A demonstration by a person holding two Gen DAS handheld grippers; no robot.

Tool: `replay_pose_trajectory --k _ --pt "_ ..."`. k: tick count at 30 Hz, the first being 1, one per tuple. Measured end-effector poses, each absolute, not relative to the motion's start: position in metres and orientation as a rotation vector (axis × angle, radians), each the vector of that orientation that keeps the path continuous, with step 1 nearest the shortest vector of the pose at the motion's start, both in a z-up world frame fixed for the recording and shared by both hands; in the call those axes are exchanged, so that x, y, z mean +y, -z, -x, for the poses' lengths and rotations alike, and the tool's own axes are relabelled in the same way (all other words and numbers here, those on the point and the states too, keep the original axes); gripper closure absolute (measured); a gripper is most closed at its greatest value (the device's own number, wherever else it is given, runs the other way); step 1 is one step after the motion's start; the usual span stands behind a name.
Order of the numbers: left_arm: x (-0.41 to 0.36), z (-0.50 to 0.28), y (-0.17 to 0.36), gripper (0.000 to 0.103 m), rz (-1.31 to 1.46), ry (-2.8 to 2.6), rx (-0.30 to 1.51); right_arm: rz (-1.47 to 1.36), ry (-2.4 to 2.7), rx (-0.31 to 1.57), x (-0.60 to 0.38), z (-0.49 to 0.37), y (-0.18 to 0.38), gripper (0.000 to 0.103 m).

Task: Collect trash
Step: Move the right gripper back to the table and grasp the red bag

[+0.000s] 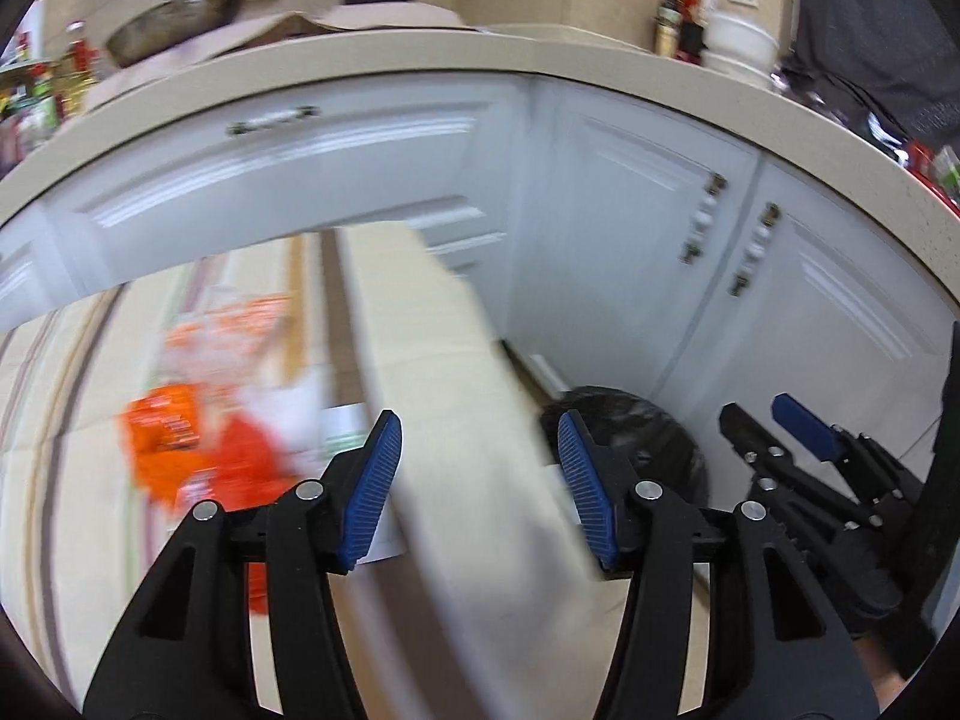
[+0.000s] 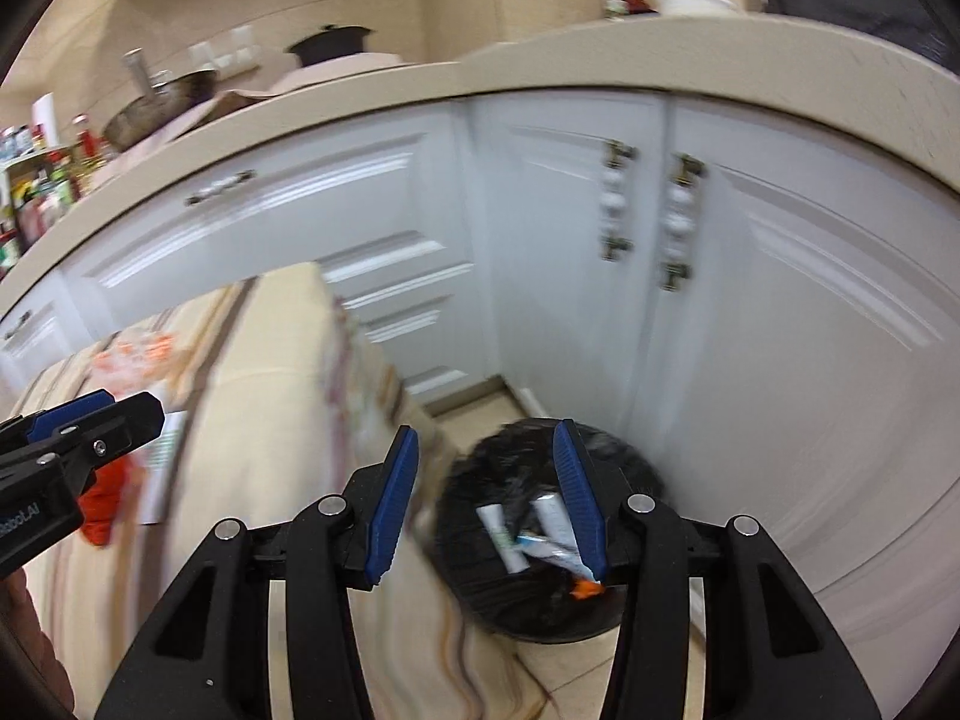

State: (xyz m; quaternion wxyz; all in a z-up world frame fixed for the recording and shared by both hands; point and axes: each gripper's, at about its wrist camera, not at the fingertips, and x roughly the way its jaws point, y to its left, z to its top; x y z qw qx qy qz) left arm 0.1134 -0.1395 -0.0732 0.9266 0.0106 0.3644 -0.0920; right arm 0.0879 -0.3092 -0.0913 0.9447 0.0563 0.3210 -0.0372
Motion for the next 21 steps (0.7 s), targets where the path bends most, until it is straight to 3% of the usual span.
replay_pose_trajectory --k 21 --pt "0.073 -0.061 0.081 0.048 0.078 -0.146 0.751 0.017 -0.263 0.689 -0.121 -0.085 0.084 0.050"
